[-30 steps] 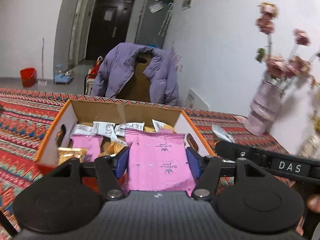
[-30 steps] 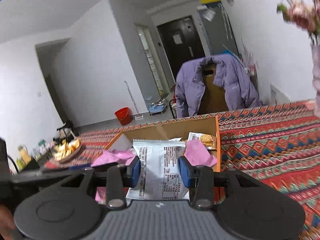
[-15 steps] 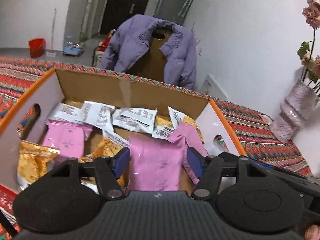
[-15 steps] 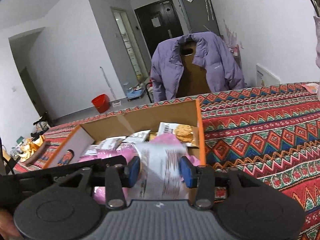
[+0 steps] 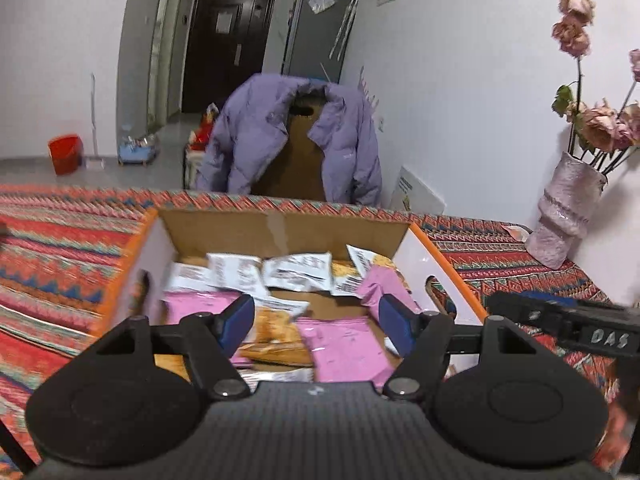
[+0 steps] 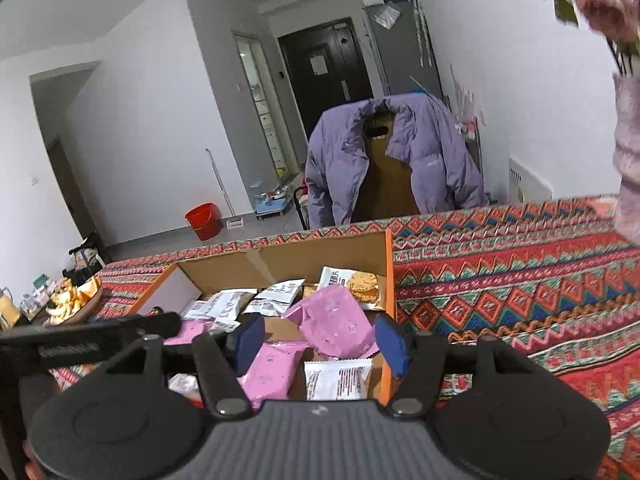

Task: Organize snacks
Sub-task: 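Move both open grippers back toward the snack pile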

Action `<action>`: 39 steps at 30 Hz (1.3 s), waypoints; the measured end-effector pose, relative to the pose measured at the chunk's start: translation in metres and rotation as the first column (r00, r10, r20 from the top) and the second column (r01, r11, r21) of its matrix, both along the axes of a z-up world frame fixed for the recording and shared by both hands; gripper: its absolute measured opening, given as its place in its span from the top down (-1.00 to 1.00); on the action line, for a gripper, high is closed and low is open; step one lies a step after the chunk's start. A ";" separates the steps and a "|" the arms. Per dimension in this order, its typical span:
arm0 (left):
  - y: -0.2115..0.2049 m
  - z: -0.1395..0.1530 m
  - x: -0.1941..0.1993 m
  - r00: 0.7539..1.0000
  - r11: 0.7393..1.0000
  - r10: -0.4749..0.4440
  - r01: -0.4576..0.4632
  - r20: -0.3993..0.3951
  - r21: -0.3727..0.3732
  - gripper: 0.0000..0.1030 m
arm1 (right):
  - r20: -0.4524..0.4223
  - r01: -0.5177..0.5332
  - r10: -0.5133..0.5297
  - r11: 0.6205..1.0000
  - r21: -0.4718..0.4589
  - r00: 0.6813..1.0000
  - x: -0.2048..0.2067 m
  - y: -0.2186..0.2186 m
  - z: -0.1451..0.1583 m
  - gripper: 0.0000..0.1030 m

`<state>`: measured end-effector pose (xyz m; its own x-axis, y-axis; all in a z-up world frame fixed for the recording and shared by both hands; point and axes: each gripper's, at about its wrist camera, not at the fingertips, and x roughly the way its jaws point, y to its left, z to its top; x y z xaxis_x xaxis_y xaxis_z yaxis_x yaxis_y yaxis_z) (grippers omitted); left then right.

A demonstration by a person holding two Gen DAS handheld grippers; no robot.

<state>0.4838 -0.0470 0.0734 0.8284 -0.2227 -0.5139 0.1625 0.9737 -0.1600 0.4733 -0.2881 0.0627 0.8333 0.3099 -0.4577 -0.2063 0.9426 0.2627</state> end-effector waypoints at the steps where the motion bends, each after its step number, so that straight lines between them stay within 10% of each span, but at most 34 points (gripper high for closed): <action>1: 0.006 0.006 -0.013 1.000 1.000 0.001 -0.001 0.021 0.013 -0.50 | 0.011 -0.011 0.011 1.000 -0.010 1.000 -0.009 -0.001 0.005 -0.25; 16: 0.067 0.024 -0.209 0.974 0.979 0.096 -0.130 0.204 0.160 -1.00 | 0.148 -0.095 0.121 0.981 -0.167 0.982 -0.208 0.011 0.036 -0.69; 30: 0.063 -0.039 -0.307 0.984 0.976 0.173 -0.178 0.046 0.128 -1.00 | 0.053 -0.172 0.189 0.957 -0.234 0.981 -0.307 0.022 -0.027 -0.90; 39: 0.045 -0.051 -0.296 0.988 0.983 0.155 -0.153 -0.017 0.104 -1.00 | 0.019 -0.145 0.153 0.963 -0.227 0.988 -0.313 0.010 -0.045 -0.90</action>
